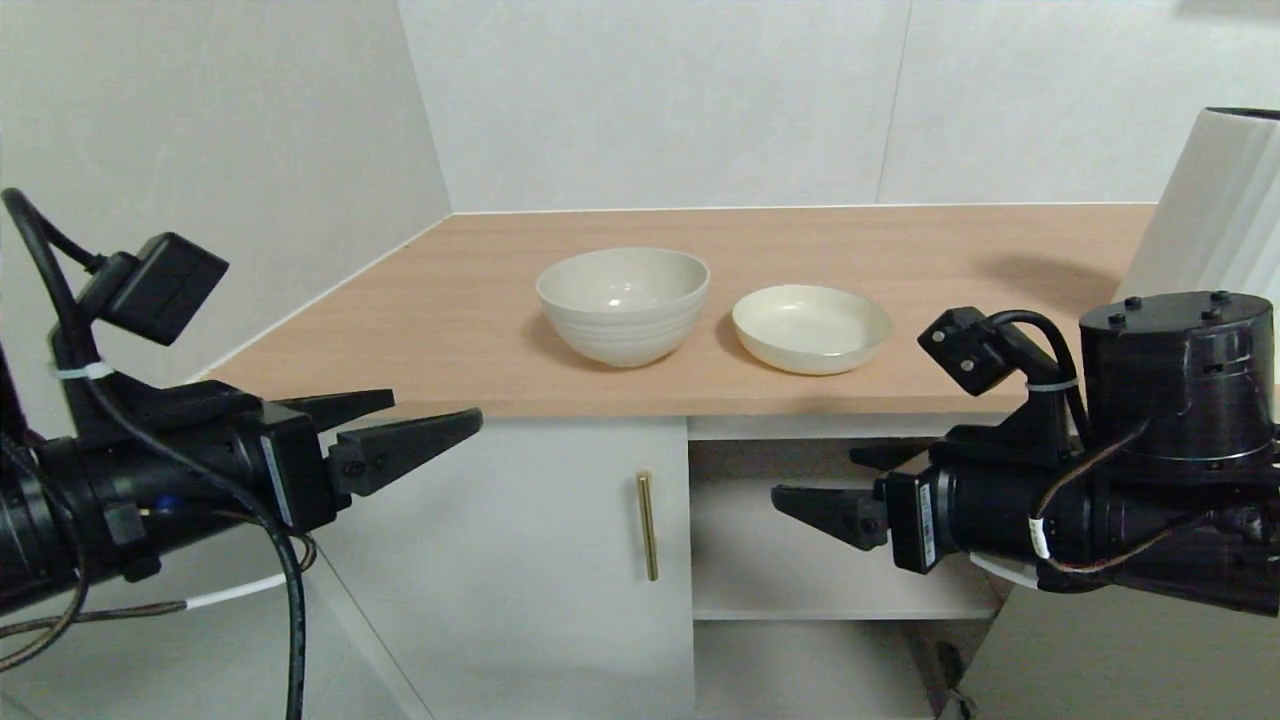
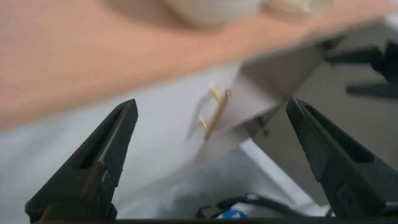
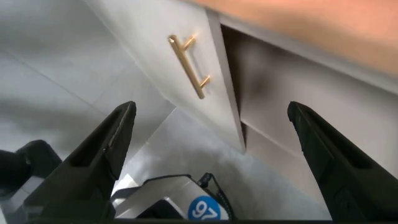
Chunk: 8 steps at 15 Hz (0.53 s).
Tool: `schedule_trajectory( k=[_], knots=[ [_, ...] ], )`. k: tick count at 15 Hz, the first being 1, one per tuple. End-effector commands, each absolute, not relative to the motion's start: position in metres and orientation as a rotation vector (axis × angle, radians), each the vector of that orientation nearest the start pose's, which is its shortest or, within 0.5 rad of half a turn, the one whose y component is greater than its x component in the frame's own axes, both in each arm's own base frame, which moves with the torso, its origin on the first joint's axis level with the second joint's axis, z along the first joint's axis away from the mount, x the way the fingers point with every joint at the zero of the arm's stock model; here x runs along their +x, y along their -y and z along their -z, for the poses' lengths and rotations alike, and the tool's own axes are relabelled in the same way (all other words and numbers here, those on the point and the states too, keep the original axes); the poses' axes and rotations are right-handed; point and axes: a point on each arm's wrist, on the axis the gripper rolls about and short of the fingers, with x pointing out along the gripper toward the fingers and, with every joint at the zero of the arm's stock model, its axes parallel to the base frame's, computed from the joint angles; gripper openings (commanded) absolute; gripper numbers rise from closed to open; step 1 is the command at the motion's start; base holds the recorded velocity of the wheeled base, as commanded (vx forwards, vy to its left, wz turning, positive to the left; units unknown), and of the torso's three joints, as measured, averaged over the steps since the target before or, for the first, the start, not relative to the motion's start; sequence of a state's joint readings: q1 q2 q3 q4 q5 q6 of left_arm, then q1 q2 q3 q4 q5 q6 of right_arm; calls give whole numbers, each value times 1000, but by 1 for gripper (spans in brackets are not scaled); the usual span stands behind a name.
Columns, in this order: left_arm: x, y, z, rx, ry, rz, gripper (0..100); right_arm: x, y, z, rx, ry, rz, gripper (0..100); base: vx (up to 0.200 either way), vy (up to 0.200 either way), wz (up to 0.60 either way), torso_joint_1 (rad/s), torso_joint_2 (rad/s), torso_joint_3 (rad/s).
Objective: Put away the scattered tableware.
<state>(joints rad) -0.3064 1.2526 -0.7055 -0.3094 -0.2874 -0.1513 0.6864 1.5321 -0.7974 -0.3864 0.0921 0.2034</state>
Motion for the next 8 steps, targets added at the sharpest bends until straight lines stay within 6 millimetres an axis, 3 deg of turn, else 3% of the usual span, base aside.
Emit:
schedule_trajectory(
  k=[1, 8],
  knots=[
    [185, 65, -235, -144, -287, 573, 100, 203, -169, -203, 85, -419, -731, 100, 0, 0, 0, 154, -481, -300],
    [215, 77, -225, -323, -411, 544, 100, 206, -170, -201, 85, -429, -728, 100, 0, 0, 0, 184, -465, -290]
  ],
)
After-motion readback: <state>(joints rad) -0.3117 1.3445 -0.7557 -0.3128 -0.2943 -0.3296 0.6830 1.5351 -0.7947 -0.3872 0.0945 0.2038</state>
